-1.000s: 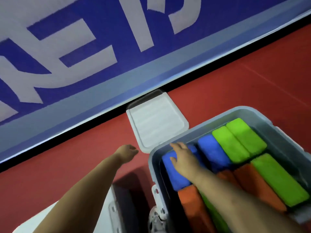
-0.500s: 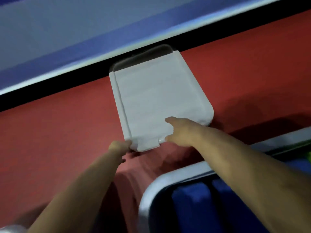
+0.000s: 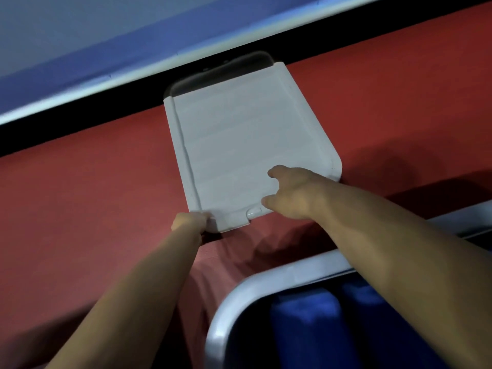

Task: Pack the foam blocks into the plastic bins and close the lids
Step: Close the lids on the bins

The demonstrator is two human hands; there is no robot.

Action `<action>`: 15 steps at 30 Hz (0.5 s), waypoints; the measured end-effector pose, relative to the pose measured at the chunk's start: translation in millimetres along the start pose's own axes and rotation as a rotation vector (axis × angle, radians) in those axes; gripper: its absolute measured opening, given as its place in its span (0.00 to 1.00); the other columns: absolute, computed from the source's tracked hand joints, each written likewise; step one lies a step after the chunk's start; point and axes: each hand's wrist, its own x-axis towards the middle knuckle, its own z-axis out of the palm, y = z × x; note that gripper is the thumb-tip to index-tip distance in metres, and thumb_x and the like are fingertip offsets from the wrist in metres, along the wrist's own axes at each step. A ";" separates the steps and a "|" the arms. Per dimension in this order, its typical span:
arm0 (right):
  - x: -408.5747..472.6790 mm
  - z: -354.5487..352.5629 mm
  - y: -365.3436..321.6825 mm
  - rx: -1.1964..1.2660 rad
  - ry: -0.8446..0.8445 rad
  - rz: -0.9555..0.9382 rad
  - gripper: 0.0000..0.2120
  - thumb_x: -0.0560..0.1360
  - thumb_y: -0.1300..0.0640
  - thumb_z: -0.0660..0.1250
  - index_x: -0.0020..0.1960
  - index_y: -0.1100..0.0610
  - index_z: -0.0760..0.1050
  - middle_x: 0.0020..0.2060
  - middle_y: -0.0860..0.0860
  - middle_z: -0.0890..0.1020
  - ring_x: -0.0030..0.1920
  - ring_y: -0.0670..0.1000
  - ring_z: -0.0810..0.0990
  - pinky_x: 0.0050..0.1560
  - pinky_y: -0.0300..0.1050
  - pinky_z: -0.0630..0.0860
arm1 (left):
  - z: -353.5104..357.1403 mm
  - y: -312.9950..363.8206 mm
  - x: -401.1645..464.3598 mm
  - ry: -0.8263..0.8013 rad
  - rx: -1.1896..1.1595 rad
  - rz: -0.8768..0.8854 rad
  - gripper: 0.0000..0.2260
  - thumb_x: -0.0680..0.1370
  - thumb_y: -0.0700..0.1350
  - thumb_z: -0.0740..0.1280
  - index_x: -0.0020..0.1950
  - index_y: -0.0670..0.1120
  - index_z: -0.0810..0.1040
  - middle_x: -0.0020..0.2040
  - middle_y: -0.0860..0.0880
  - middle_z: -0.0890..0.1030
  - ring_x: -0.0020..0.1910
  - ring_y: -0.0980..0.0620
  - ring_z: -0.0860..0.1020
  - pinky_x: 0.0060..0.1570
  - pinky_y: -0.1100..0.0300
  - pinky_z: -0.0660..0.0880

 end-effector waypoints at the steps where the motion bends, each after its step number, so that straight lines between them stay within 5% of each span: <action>1: 0.2 -0.4 0.2 -0.002 0.004 -0.004 0.25 0.78 0.52 0.62 0.72 0.56 0.60 0.66 0.54 0.71 0.63 0.55 0.72 0.60 0.43 0.69 | 0.2 -1.5 2.8 -0.003 -0.002 0.004 0.18 0.69 0.37 0.74 0.57 0.37 0.76 0.50 0.38 0.81 0.36 0.42 0.80 0.23 0.55 0.76; 4: 2.4 -0.6 2.6 0.013 0.001 -0.027 0.24 0.79 0.52 0.61 0.71 0.57 0.61 0.63 0.55 0.73 0.50 0.53 0.73 0.40 0.40 0.69 | 0.3 -4.0 1.8 -0.007 -0.033 -0.020 0.18 0.68 0.35 0.74 0.56 0.37 0.77 0.50 0.37 0.81 0.37 0.40 0.81 0.19 0.54 0.74; 6: 5.5 -1.3 4.7 0.013 0.018 -0.021 0.24 0.79 0.51 0.61 0.72 0.58 0.61 0.63 0.56 0.73 0.47 0.53 0.72 0.37 0.41 0.67 | -3.0 -5.3 -3.0 -0.012 -0.036 -0.007 0.18 0.69 0.35 0.74 0.58 0.36 0.76 0.51 0.39 0.80 0.43 0.39 0.82 0.16 0.55 0.73; 11: 3.9 1.4 6.2 0.096 0.118 -0.029 0.35 0.76 0.45 0.65 0.76 0.55 0.55 0.71 0.56 0.65 0.69 0.56 0.68 0.66 0.45 0.67 | -28.6 -8.4 -44.1 -0.036 -0.292 0.036 0.27 0.65 0.36 0.75 0.62 0.37 0.70 0.52 0.38 0.79 0.40 0.42 0.82 0.26 0.52 0.78; 15: -32.3 10.4 2.7 -0.030 0.098 -0.159 0.42 0.69 0.38 0.70 0.76 0.42 0.51 0.76 0.53 0.55 0.74 0.55 0.55 0.73 0.54 0.59 | -50.6 30.2 -112.2 -0.151 -0.510 0.230 0.26 0.74 0.37 0.65 0.70 0.45 0.63 0.53 0.45 0.76 0.40 0.48 0.78 0.27 0.60 0.76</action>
